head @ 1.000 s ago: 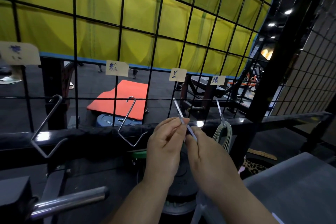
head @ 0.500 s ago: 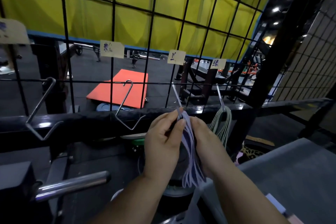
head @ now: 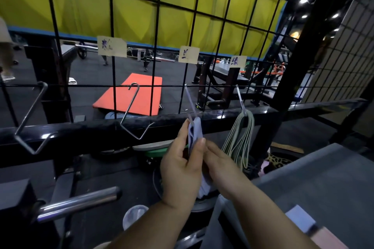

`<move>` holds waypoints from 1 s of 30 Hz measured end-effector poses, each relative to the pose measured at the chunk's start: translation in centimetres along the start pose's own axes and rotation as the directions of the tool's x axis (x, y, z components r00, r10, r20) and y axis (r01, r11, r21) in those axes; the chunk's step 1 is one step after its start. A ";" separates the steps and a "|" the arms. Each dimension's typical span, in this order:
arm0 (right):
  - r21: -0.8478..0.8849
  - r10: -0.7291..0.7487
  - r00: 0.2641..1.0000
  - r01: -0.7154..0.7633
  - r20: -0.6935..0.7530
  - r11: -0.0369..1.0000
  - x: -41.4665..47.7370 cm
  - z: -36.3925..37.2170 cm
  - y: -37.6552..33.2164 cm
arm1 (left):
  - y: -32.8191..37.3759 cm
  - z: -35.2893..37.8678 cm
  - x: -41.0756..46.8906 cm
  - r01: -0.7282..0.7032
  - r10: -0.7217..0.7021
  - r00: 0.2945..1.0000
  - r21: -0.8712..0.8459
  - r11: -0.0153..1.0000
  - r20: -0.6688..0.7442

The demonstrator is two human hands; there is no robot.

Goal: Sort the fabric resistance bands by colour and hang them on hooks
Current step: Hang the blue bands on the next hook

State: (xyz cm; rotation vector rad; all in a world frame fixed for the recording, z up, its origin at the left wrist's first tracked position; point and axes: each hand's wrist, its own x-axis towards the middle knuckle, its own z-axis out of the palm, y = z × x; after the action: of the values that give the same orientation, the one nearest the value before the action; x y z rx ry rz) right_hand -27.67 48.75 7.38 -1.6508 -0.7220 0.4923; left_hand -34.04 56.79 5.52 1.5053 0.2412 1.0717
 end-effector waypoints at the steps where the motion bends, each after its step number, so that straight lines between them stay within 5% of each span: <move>1: 0.023 0.015 1.000 -0.016 0.013 1.000 0.0 0.0 0.4 | 0.0 0.0 0.0 -0.011 0.011 1.000 0.005 1.000 -0.006; 13: 0.157 0.082 0.996 -0.087 0.036 0.984 1.1 -0.7 0.3 | 0.2 -0.2 0.8 -0.120 0.139 0.987 0.199 0.973 -0.081; 30: -0.003 0.045 0.998 -0.044 0.045 0.999 0.1 1.1 4.8 | -5.7 -0.7 -2.4 -0.077 0.108 0.993 0.396 0.915 -0.056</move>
State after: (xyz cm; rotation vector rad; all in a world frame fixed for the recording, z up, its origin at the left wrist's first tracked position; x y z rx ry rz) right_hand -27.47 49.14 2.50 -1.6650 -0.7202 0.5622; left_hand -33.49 57.11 -0.73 1.8504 0.4658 1.2088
